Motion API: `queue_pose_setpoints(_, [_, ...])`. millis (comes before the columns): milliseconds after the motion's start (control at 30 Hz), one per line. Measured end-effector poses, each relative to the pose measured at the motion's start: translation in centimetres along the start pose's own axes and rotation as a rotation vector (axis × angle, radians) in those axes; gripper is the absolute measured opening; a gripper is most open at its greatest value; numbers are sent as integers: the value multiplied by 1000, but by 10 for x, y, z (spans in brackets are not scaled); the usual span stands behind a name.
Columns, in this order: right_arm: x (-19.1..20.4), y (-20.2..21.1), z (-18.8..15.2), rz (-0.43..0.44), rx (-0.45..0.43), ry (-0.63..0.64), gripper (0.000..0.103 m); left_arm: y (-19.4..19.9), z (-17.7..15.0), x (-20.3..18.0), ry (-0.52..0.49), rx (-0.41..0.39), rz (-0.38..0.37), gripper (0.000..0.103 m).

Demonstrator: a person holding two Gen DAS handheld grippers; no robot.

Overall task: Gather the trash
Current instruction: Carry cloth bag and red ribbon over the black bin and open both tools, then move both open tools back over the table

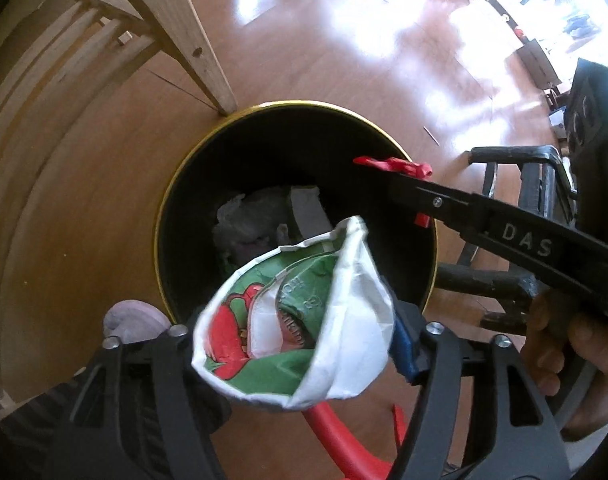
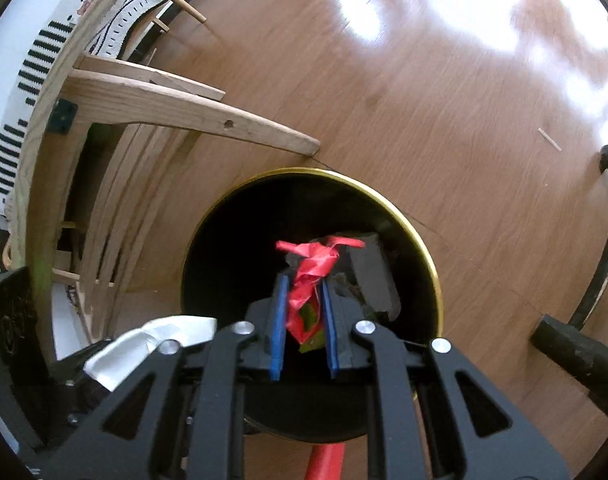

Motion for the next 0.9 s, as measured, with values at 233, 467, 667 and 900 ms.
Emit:
queue_pose_setpoints(233, [-5, 41, 20, -5, -106, -11, 97, -1, -12, -6, 28, 27, -28, 97])
queue_pose_setpoints(467, [6, 89, 38, -89, -280, 99, 97, 89, 12, -8, 144, -224, -6, 97])
queue_pose_setpoints(667, [62, 110, 46, -44, -359, 181, 97, 169, 27, 31, 183, -362, 107, 97])
queue_pose_setpoints(900, [172, 115, 50, 38, -408, 361, 97, 234, 21, 110, 282, -448, 220, 97])
Point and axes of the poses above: each gripper's, at about its wrist camera, not at the fingertips, and y roughly against the way its jaws point, x to its left, z to its top, the point moved 10 cm from there along -y, roughly the way its jaws point, and after that the axes turned 8 degrees about -y, right-handed, at the moved point
